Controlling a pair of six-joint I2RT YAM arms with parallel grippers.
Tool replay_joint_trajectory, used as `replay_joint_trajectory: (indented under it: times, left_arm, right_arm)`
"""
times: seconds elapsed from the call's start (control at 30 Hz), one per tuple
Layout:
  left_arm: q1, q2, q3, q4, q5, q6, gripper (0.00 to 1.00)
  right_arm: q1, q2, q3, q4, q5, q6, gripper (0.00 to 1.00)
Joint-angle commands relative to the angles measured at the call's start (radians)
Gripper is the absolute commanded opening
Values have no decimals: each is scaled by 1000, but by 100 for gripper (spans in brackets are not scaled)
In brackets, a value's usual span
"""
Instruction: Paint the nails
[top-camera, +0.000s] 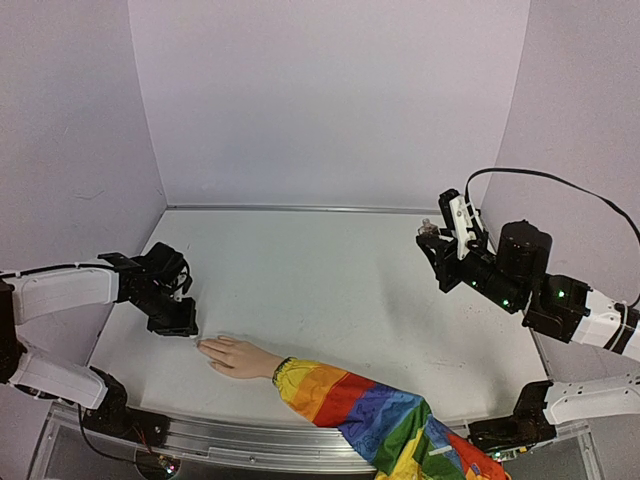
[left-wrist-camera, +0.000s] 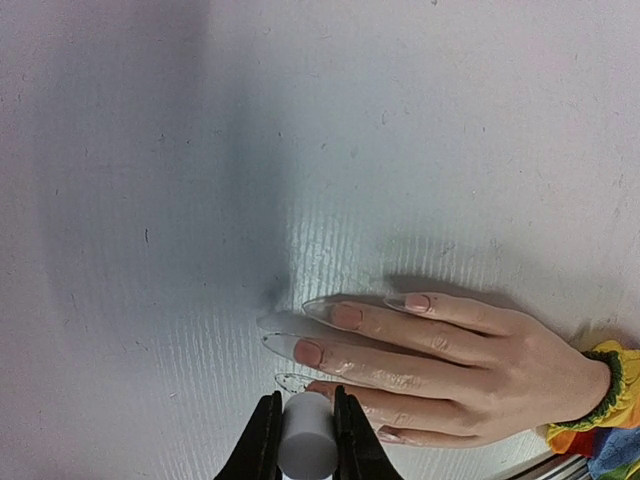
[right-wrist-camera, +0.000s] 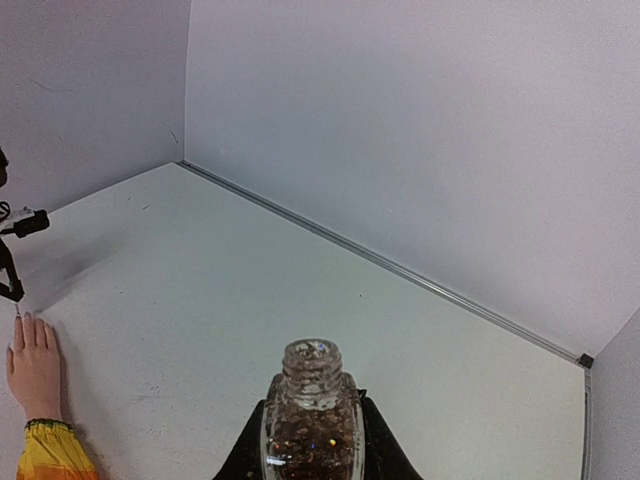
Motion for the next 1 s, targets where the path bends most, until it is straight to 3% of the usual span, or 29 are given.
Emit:
replay_joint_trajectory:
  times: [0.0, 0.73, 0.97]
  left_arm:
    - [-1, 10, 39, -8, -27, -1, 0]
    - [-1, 31, 54, 8, -151, 20, 0]
    - [-1, -27, 63, -17, -106, 15, 0]
  right_arm:
    - [-4, -4, 18, 51, 4, 9, 0]
    - [-4, 4, 16, 51, 6, 9, 0]
    - [-4, -4, 15, 51, 4, 11, 0]
